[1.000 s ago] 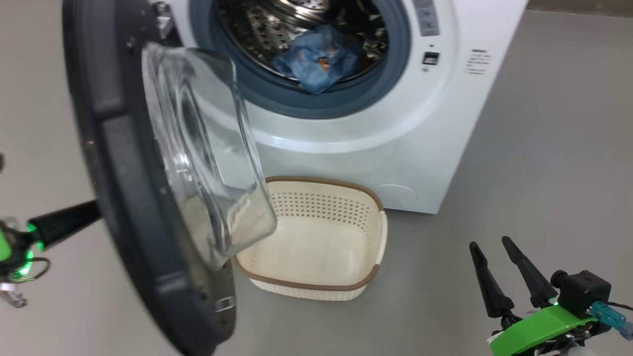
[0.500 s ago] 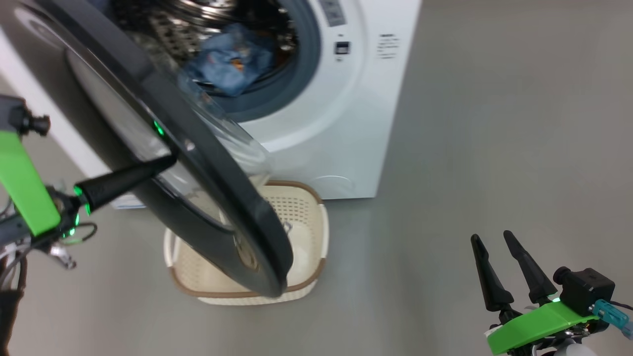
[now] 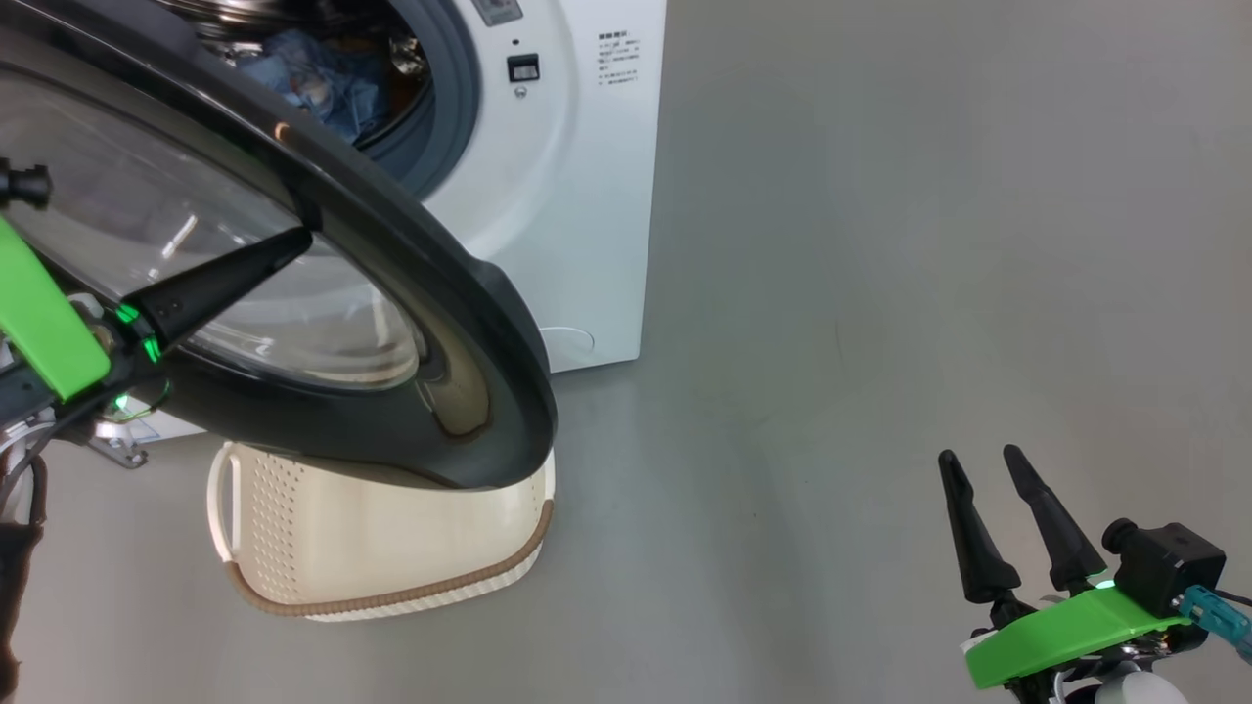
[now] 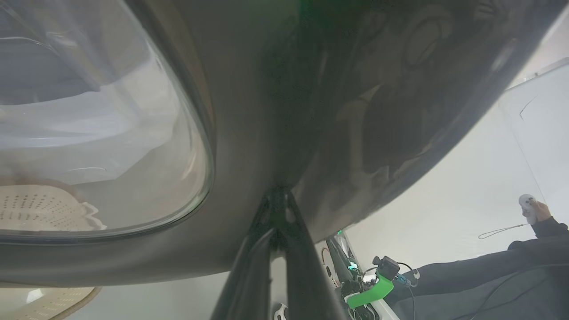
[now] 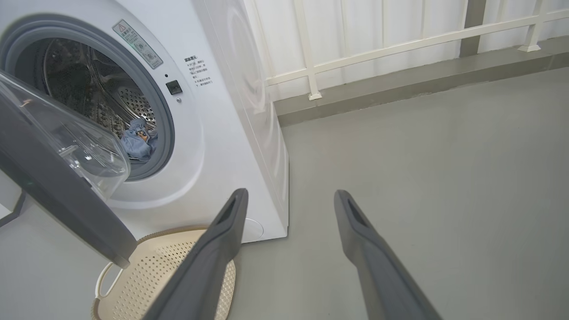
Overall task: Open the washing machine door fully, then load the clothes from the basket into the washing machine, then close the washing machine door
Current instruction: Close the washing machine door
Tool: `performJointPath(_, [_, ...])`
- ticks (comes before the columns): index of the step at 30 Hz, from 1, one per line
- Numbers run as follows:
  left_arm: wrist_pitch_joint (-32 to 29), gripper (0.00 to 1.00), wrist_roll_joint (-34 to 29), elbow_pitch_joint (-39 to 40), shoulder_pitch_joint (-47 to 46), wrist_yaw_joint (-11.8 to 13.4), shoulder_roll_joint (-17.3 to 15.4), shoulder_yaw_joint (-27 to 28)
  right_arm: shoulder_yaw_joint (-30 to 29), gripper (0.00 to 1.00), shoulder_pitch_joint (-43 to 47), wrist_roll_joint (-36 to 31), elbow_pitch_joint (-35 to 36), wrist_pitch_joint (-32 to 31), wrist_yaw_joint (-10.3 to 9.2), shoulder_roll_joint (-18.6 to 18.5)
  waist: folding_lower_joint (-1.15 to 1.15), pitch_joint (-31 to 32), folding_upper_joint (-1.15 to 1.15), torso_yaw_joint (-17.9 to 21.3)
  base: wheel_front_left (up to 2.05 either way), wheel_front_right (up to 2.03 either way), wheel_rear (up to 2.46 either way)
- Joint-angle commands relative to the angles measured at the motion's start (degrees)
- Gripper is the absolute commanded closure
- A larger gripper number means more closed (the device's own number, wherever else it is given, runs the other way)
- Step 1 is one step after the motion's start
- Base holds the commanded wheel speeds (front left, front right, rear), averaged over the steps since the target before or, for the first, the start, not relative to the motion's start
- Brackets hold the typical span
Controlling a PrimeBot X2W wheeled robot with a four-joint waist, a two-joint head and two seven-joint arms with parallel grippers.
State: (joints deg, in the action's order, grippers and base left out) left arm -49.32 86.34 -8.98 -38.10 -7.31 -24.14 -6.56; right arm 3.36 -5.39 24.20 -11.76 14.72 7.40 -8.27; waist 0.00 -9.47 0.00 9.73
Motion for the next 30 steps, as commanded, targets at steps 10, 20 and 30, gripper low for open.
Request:
performJointPath(10, [3.62,1.00,0.32,2.31,5.40,-0.18,-5.06,3.27,1.57,0.00,-0.56,-0.78,1.03,0.28,0.09,-0.54,0.00,2.60,0.00,-3.44,0.00,0.00,0.00])
performJointPath(20, [11.78,0.63,-1.51,4.78,19.55,-0.18,-5.96,4.10,1.97,0.00,1.27,-0.54,0.75,0.28,0.09,-1.29,0.00,5.32,0.00,-5.97,0.00,0.00,0.00])
performJointPath(30, [25.50,0.00,-5.36,4.68,30.30,-0.18,-5.05,0.71,1.64,0.00,2.73,-0.37,0.72,0.28,0.09,-1.89,0.00,6.48,0.00,-6.78,0.00,0.00,0.00])
